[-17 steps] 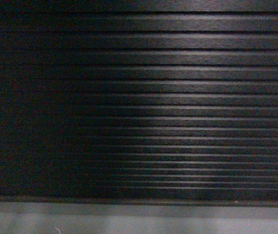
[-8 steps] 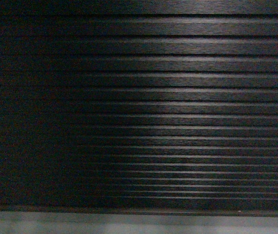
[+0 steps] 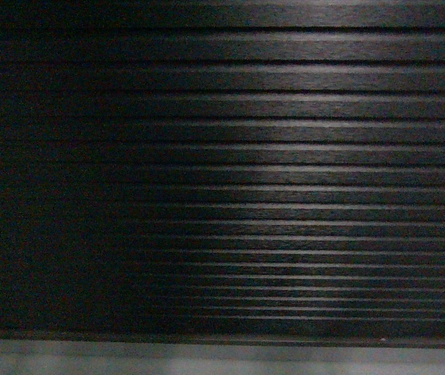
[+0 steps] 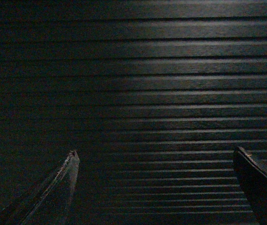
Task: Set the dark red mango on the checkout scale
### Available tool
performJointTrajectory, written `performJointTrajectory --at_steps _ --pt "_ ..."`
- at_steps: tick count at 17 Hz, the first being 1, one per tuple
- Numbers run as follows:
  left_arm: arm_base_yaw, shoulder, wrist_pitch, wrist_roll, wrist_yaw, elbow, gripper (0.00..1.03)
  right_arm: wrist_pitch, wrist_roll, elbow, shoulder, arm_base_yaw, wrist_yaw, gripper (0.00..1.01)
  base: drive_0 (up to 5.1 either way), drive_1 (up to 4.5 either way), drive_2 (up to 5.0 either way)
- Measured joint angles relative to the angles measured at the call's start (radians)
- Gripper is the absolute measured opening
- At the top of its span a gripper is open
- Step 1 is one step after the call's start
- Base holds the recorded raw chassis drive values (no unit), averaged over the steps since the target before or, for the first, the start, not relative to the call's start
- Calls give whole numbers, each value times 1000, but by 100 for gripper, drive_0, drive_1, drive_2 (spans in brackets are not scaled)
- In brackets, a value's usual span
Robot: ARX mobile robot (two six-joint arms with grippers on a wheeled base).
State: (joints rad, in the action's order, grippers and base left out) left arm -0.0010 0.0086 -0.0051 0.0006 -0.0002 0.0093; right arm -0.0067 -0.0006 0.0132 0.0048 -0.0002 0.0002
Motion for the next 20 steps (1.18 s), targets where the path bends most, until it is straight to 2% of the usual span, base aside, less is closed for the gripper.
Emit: performJointTrajectory --at_steps 20 --pt "0 0 2 0 -2 0 98 3 0 0 0 0 0 98 0 0 0"
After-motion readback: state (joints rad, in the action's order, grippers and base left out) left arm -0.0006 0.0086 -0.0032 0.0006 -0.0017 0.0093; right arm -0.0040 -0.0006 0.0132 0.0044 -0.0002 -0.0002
